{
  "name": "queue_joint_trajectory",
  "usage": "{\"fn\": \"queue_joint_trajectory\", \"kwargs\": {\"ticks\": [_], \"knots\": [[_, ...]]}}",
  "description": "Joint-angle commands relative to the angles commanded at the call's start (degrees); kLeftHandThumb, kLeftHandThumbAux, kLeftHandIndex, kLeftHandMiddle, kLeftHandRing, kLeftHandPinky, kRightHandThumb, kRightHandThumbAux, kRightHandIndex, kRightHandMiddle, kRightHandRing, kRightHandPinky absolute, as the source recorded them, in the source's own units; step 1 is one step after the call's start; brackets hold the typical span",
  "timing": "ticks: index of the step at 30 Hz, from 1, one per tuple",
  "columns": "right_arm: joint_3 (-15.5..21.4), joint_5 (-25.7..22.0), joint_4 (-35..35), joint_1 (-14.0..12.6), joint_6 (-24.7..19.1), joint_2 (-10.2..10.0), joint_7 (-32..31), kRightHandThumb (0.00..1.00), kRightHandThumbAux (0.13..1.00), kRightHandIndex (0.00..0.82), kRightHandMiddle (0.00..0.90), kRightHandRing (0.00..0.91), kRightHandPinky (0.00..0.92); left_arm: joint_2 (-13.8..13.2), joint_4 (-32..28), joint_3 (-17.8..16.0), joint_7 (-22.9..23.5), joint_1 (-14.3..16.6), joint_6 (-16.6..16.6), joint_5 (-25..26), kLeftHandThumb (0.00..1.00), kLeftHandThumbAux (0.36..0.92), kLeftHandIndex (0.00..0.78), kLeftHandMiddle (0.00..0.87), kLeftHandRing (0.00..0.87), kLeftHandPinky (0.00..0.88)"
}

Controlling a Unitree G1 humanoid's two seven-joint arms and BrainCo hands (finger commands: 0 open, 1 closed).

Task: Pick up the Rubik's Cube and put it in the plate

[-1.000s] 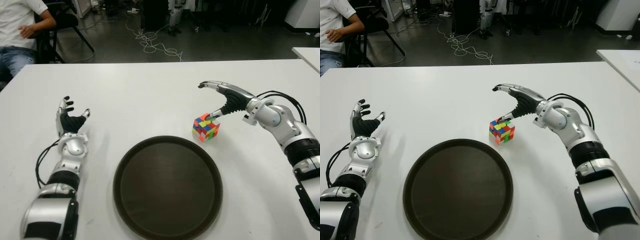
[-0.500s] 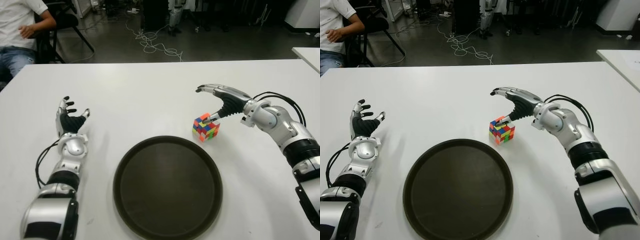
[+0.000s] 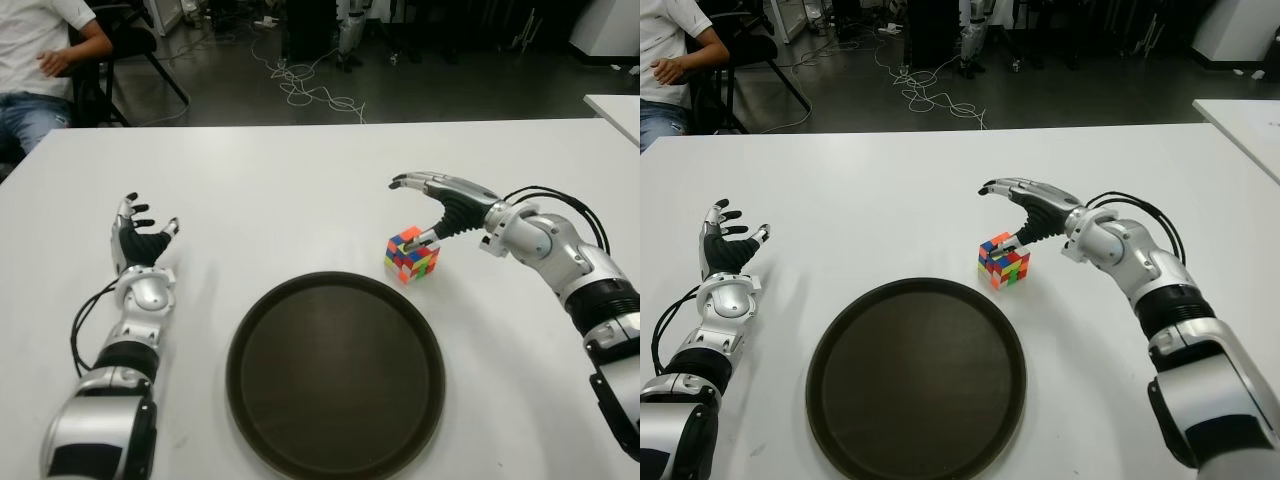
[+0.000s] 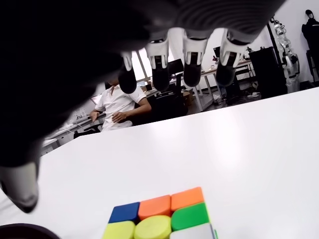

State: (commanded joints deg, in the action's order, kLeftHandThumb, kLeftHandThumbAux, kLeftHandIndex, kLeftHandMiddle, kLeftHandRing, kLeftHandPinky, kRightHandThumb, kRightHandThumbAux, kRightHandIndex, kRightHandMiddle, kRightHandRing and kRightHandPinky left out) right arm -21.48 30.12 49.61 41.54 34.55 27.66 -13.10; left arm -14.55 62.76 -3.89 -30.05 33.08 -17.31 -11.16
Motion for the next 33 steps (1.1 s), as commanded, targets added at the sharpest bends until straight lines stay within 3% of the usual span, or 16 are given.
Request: {"fn": "queue_joint_trajectory", "kwargs": {"ticks": [9,17,23,26,29,33], "knots": [[-0.3,-0.2,-0.4,-0.8,-1.1,0.5,-2.3,0.000,0.539,0.000,0.000,0.015,0.003,-0.4,-0.3,0.8,-0.2,-0.1,0.4,-1.0,0.082,0.796,0.122,0.227,0.285,0.379],[0.0,-1.2,-0.4,-1.5,-0.7,0.8,-3.7,0.000,0.519,0.000,0.000,0.009,0.000,-0.3,-0.4,0.5,0.6,-0.2,0.2,-0.6,0.084,0.803,0.118,0.272,0.351,0.493],[0.6,-3.1,-0.2,-2.1,0.3,0.6,-5.2,0.000,0.505,0.000,0.000,0.000,0.000,-0.2,-0.1,0.1,0.5,-0.1,0.0,-0.1,0.085,0.773,0.109,0.217,0.264,0.334],[0.6,-3.2,0.0,-2.4,0.6,0.7,-5.2,0.000,0.516,0.000,0.000,0.000,0.000,-0.2,-0.3,0.2,0.4,-0.1,0.2,-0.2,0.077,0.768,0.112,0.216,0.268,0.352],[0.7,-3.3,0.1,-2.4,1.0,0.7,-5.1,0.000,0.518,0.000,0.000,0.000,0.000,-0.2,-0.4,0.3,0.4,-0.1,0.4,-0.3,0.065,0.758,0.113,0.212,0.251,0.300],[1.2,-4.3,0.4,-2.8,2.3,0.7,-5.3,0.000,0.518,0.000,0.000,0.000,0.000,-0.2,-0.6,0.4,0.4,-0.2,0.6,-0.4,0.057,0.765,0.117,0.238,0.283,0.338]]}}
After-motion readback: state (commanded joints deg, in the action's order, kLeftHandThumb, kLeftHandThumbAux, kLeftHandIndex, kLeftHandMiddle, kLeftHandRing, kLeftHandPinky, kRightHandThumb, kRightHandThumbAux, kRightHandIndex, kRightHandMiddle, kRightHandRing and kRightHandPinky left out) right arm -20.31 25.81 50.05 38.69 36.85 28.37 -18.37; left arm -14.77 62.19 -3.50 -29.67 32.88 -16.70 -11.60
